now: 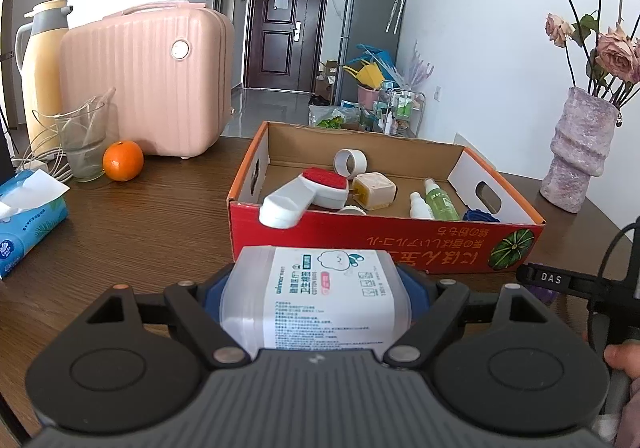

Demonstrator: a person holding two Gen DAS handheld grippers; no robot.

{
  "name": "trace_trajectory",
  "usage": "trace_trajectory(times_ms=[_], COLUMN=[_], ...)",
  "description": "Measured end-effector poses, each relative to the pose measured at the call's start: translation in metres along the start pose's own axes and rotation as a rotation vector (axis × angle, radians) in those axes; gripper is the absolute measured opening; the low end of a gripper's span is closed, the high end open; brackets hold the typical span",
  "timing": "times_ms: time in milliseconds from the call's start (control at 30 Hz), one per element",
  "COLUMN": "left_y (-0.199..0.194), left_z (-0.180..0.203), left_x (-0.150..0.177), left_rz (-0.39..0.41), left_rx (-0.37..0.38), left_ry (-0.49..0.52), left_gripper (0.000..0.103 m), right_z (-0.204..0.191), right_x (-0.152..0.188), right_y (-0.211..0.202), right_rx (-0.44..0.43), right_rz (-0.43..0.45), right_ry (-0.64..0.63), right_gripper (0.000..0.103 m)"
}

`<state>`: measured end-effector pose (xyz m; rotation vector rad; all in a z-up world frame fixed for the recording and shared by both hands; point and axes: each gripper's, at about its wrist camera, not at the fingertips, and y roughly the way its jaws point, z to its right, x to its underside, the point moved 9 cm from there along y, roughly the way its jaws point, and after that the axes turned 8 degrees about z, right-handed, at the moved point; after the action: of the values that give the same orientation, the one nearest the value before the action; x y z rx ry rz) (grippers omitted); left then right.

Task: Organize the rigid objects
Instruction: 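Close the right tool on the purple gear-edged cap while the left tool holds the wipes pack, then carry the wipes pack and purple cap over the cardboard box with both tools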

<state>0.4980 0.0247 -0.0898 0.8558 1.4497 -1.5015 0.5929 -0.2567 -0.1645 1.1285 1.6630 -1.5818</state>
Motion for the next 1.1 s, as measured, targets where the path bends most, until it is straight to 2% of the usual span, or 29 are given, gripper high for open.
trace_trajectory(times_ms=[133,200,300,500,600,833,1100], left_y=[0.0,0.0,0.0,0.001,0.002,-0.001,-0.013], left_z=[0.002,0.001,0.001,0.001,0.0,0.001,0.01], left_x=[0.0,0.001,0.001,0.001,0.001,-0.001,-0.003], left_rz=[0.002,0.002,0.002,0.002,0.002,0.015,0.044], left_rx=[0.004,0.003,0.002,0.003,0.001,0.002,0.019], left_ry=[0.007,0.007,0.008,0.01,0.008,0.012,0.03], left_gripper=[0.083,0.083,0.083,0.083,0.083,0.083,0.083], right_z=[-0.002,-0.002,-0.003,-0.005,-0.004,-0.014,-0.03], right_x=[0.0,0.0,0.0,0.0,-0.002,-0.003,0.002], right_y=[0.0,-0.001,-0.002,-0.005,-0.014,-0.054,-0.099], right_rx=[0.005,0.006,0.008,-0.006,-0.01,-0.068,-0.151], right_rz=[0.0,0.004,0.004,0.012,0.048,0.139,0.203], right_ry=[-0.019,-0.02,-0.032,-0.039,-0.033,-0.04,-0.04], right_gripper=[0.072,0.062,0.054,0.053,0.053,0.053,0.053])
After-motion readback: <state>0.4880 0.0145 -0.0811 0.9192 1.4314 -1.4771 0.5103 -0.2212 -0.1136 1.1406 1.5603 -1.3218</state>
